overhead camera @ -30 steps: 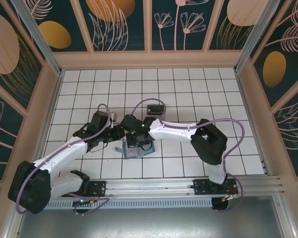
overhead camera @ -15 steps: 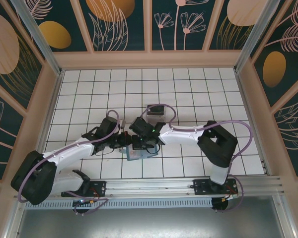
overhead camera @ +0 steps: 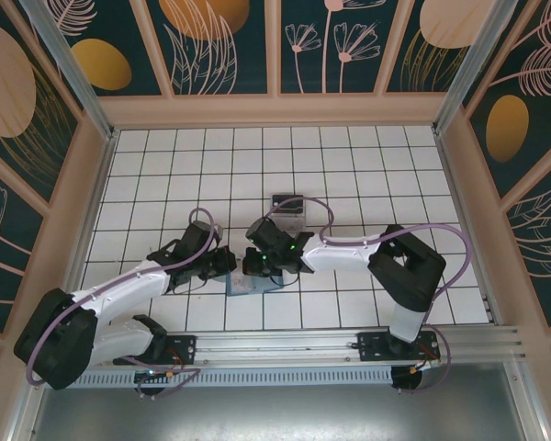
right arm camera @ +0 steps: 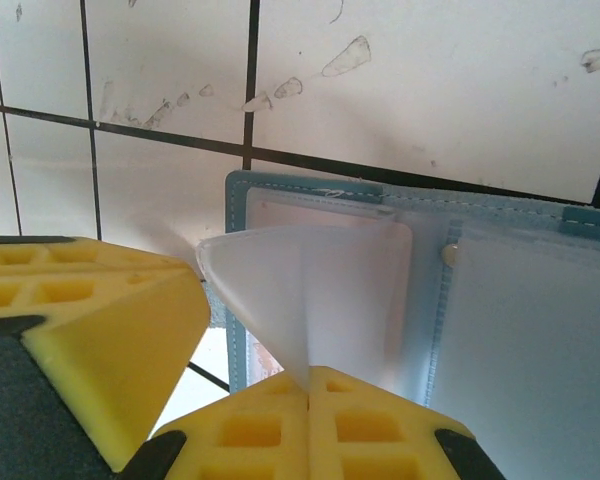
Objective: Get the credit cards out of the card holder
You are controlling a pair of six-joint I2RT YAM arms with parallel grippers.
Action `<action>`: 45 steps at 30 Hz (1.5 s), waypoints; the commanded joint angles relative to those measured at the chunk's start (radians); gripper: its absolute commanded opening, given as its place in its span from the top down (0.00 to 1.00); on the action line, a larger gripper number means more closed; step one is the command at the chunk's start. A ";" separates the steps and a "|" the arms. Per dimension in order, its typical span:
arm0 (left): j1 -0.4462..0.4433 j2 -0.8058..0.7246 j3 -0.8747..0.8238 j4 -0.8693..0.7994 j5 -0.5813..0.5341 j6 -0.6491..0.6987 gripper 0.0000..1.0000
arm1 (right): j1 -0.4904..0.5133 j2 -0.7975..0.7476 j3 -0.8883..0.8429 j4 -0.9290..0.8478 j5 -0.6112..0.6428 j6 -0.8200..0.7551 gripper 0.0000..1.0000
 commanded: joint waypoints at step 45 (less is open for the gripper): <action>-0.133 0.345 0.152 0.134 0.156 -0.009 0.92 | -0.142 -0.405 -0.196 -0.107 0.143 -0.026 0.62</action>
